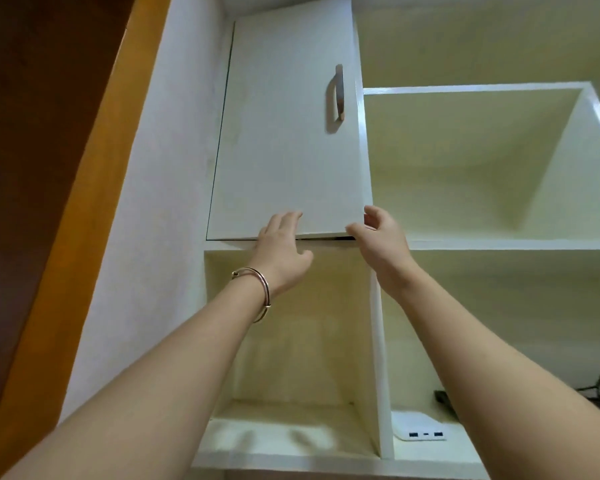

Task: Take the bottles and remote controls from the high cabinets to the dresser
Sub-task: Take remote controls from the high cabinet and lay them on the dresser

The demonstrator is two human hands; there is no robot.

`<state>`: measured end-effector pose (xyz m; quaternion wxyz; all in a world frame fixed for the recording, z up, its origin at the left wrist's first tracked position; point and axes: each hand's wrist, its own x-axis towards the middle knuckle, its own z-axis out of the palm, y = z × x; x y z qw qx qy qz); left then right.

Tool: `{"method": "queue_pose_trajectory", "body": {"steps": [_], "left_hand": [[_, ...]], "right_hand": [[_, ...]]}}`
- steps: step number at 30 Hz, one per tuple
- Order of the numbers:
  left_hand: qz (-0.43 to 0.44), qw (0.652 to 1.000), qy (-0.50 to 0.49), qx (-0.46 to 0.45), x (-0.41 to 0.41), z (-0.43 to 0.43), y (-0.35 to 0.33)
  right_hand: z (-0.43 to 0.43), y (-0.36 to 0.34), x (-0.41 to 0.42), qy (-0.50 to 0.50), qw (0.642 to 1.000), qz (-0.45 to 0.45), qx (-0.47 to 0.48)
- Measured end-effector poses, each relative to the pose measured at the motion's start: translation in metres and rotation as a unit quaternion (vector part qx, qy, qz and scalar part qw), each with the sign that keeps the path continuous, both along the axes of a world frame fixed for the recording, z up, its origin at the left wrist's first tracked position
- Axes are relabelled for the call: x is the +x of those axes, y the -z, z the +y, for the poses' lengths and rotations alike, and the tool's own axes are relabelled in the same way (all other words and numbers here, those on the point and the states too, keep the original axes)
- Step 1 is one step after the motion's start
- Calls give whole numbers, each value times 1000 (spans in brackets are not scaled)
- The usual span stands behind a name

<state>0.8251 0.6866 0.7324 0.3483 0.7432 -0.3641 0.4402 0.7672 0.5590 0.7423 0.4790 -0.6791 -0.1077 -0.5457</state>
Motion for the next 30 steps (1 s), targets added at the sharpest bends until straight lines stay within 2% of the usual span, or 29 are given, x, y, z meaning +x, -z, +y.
{"method": "queue_pose_trajectory", "body": {"steps": [3,7,13,17,20,24,28,30], "left_hand": [[3,999,-48,21,7,-7,-1],[-11,999,-51,-3,6,-12,2],[-121,985,-123,2,-8,-4,-4],[-193,973,-121,24,-21,1,-13],[-232,967,-101,-1,-26,6,-16],[-291,951,-72,-81,-30,18,-17],[-276,949,-36,-150,-46,44,-13],[-291,943,-70,-143,-56,61,-10]], "right_hand": [[-2,-4,1,-8,999,-8,32],[-4,-7,-6,-49,997,-8,54],[2,-10,-22,-101,991,-63,64],[7,-11,-37,-144,983,-95,65],[14,-11,-45,-178,977,-102,64],[33,-15,-60,-201,970,-137,14],[60,-20,-66,-237,960,-142,-52],[72,-20,-63,-277,950,-121,-78]]}}
